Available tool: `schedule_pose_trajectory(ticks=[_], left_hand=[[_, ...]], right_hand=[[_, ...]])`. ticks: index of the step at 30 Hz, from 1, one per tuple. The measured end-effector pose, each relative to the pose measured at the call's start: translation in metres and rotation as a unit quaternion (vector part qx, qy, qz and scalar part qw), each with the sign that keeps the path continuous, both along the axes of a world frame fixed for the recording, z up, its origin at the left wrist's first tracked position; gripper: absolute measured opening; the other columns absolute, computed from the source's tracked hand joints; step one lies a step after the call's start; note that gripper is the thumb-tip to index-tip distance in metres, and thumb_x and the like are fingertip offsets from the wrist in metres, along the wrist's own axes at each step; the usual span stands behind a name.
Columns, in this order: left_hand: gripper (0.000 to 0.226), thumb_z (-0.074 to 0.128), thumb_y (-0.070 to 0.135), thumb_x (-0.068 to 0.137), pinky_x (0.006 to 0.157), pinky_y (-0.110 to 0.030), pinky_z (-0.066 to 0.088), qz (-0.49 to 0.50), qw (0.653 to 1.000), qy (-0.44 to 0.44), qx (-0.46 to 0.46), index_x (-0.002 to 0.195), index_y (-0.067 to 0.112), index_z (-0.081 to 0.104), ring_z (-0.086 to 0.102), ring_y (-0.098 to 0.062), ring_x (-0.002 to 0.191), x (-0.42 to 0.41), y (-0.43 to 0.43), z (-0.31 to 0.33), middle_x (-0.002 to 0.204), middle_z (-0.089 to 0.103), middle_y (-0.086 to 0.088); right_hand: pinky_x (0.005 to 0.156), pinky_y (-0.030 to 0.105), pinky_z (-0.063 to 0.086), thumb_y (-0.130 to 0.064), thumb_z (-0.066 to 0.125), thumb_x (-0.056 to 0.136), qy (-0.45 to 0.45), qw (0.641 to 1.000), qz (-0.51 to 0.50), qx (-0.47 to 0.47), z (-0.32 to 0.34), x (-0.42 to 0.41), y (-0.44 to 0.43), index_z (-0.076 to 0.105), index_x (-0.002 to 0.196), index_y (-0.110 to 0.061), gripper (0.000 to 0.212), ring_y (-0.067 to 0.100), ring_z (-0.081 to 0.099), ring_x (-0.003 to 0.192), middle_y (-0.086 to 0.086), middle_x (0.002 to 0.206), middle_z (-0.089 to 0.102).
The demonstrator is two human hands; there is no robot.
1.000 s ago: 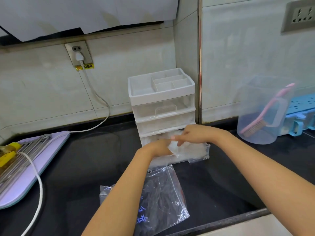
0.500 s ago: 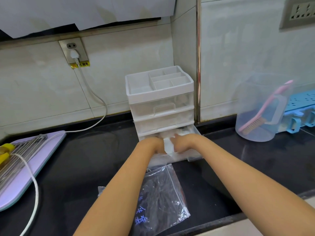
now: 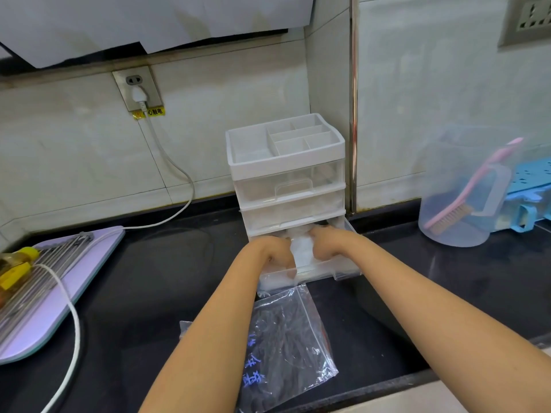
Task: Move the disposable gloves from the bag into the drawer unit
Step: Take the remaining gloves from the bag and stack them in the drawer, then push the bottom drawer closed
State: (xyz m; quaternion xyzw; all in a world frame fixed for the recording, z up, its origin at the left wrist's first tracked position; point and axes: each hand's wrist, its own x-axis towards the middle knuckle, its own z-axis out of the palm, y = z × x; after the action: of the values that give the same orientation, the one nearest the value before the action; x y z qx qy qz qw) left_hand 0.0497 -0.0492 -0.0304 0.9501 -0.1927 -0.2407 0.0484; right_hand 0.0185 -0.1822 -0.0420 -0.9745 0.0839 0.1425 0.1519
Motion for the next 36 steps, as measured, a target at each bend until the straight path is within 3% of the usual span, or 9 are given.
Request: schedule_pose_trajectory(ticks=[6,10,17,20,25,28,31,34,36], left_hand=[[0.067,0.072,0.031,0.083,0.095,-0.034,0.042,0.000,0.999,-0.003,-0.044,0.139,0.010,0.041,0.046,-0.028,0.122,-0.001,0.001,0.007,0.140,0.045,-0.007],[0.071,0.073,0.019,0.082,0.110,-0.037,0.033,0.021,0.989,-0.012,-0.146,0.144,0.014,0.039,0.040,-0.025,0.134,-0.008,0.009,0.019,0.148,0.040,-0.003],[0.058,0.071,0.026,0.085,0.093,-0.027,0.042,0.104,0.942,-0.130,-0.293,0.137,0.015,0.048,0.049,-0.019,0.124,-0.037,0.047,0.029,0.140,0.049,-0.005],[0.069,0.073,0.032,0.082,0.096,-0.026,0.037,0.127,0.943,-0.112,-0.286,0.141,0.011,0.042,0.045,-0.020,0.128,-0.053,0.063,0.024,0.143,0.045,-0.003],[0.061,0.072,0.024,0.083,0.084,-0.020,0.038,0.104,0.961,-0.045,-0.254,0.137,0.014,0.044,0.050,-0.010,0.102,-0.076,0.068,0.000,0.134,0.054,-0.001],[0.082,0.064,0.023,0.089,0.092,-0.026,0.043,0.111,0.959,-0.075,-0.248,0.151,0.010,0.013,0.053,-0.019,0.114,-0.083,0.064,-0.015,0.137,0.050,-0.007],[0.088,0.054,0.025,0.095,0.104,-0.030,0.037,0.113,0.962,-0.121,-0.218,0.151,0.006,-0.013,0.043,-0.027,0.130,-0.089,0.056,-0.024,0.155,0.024,-0.013],[0.081,0.048,0.025,0.098,0.106,-0.032,0.034,0.105,0.971,-0.151,-0.152,0.151,0.007,-0.012,0.036,-0.030,0.136,-0.093,0.051,-0.026,0.159,-0.003,-0.016],[0.072,0.048,0.026,0.097,0.102,-0.032,0.038,0.096,0.974,-0.163,-0.126,0.152,0.006,0.006,0.042,-0.031,0.130,-0.093,0.050,-0.024,0.157,0.010,-0.019]], right_hand=[[0.094,0.034,0.047,-0.016,0.054,0.092,-0.161,0.959,-0.048,0.229,0.031,-0.032,-0.031,0.068,0.113,-0.010,0.027,0.021,0.059,0.106,0.006,0.116,0.066],[0.096,0.030,0.044,-0.020,0.057,0.092,-0.263,0.927,-0.078,0.257,0.030,-0.058,-0.061,0.068,0.112,-0.016,0.023,0.013,0.058,0.105,0.000,0.116,0.066],[0.092,0.025,0.041,-0.048,0.074,0.074,-0.196,0.933,-0.053,0.298,-0.011,-0.093,-0.071,0.026,0.149,-0.024,0.092,0.016,0.050,0.122,-0.002,0.145,0.043],[0.095,0.025,0.041,-0.038,0.078,0.075,-0.200,0.932,-0.048,0.298,-0.027,-0.099,-0.065,0.020,0.150,-0.024,0.096,0.013,0.053,0.118,-0.004,0.144,0.044],[0.094,0.024,0.042,-0.025,0.071,0.084,-0.252,0.906,-0.082,0.329,-0.043,-0.103,-0.056,0.043,0.139,-0.022,0.062,0.011,0.056,0.110,-0.003,0.132,0.057],[0.093,0.023,0.041,-0.026,0.066,0.088,-0.263,0.904,-0.101,0.321,-0.047,-0.104,-0.054,0.048,0.135,-0.019,0.051,0.014,0.057,0.112,-0.002,0.129,0.059],[0.093,0.024,0.041,-0.027,0.064,0.090,-0.268,0.906,-0.108,0.310,-0.048,-0.103,-0.052,0.050,0.133,-0.018,0.047,0.015,0.057,0.113,0.000,0.128,0.060],[0.097,0.029,0.042,-0.027,0.063,0.090,-0.268,0.907,-0.113,0.306,-0.049,-0.102,-0.051,0.049,0.134,-0.016,0.047,0.018,0.056,0.115,0.002,0.129,0.059],[0.099,0.031,0.043,-0.028,0.064,0.090,-0.271,0.904,-0.117,0.309,-0.049,-0.103,-0.051,0.050,0.133,-0.016,0.047,0.018,0.057,0.115,0.002,0.128,0.060]])
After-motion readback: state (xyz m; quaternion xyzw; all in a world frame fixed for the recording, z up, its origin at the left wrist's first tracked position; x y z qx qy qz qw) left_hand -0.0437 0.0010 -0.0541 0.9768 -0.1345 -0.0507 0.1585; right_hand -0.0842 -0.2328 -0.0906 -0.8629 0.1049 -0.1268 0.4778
